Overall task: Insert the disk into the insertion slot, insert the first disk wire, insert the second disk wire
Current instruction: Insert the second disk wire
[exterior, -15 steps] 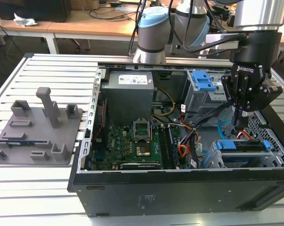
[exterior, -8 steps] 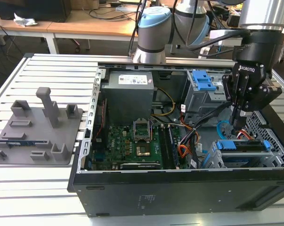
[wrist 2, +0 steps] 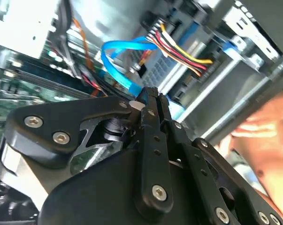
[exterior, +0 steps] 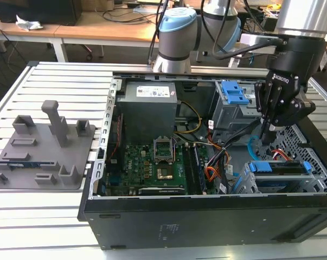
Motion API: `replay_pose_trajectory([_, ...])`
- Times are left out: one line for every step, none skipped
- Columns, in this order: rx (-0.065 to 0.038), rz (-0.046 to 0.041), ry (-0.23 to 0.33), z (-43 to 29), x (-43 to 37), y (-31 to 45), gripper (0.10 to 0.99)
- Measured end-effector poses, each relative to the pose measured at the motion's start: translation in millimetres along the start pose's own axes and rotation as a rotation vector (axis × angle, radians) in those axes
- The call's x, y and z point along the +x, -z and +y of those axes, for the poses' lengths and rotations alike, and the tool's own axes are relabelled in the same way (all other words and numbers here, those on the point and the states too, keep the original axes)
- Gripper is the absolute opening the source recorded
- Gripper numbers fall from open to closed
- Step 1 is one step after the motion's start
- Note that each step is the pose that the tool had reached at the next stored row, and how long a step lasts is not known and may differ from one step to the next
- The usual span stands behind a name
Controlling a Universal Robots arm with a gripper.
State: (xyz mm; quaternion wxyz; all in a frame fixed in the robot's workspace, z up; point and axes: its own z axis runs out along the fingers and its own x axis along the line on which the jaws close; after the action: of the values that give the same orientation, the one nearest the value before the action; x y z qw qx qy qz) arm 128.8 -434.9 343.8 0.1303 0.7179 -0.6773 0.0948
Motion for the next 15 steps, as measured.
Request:
replay_pose_trajectory([0.004,-0.0330,0.000,0.0,0.3,-0.1,0.161])
replay_pose_trajectory([0.007,-0.0696,-0.001,-0.2,0.6,-0.2,0.161])
replay_pose_trajectory([0.007,-0.0741,-0.003,-0.2,0.8,-0.2,0.161])
replay_pose_trajectory([0.006,-0.0773,-0.006,-0.4,1.0,-0.2,0.161])
replay_pose_trajectory([0.005,-0.0783,-0.007,-0.9,1.3,-0.2,0.161])
replay_pose_trajectory([0.000,-0.0786,-0.006,-1.9,1.4,-0.2,0.161])
replay_pose_trajectory([-0.011,-0.0787,-0.003,-5.7,1.6,0.0,0.161])
replay_pose_trajectory([-0.018,-0.0771,-0.001,-9.1,1.9,0.1,0.161])
replay_pose_trajectory([-0.022,-0.0757,0.000,-11.0,2.0,0.2,0.161])
replay_pose_trajectory([-0.023,-0.0752,0.000,-12.2,2.0,0.2,0.161])
replay_pose_trajectory([-0.023,-0.0756,0.000,-12.5,2.0,0.2,0.161])
replay_pose_trajectory([-0.023,-0.0823,0.000,-12.5,2.7,0.0,0.161])
replay_pose_trajectory([-0.023,-0.0994,0.000,-12.5,2.9,-0.1,0.161])
replay_pose_trajectory([-0.022,-0.1161,-0.003,-12.5,2.9,-0.2,0.161])
replay_pose_trajectory([-0.022,-0.1338,-0.006,-12.5,2.9,-0.1,0.161])
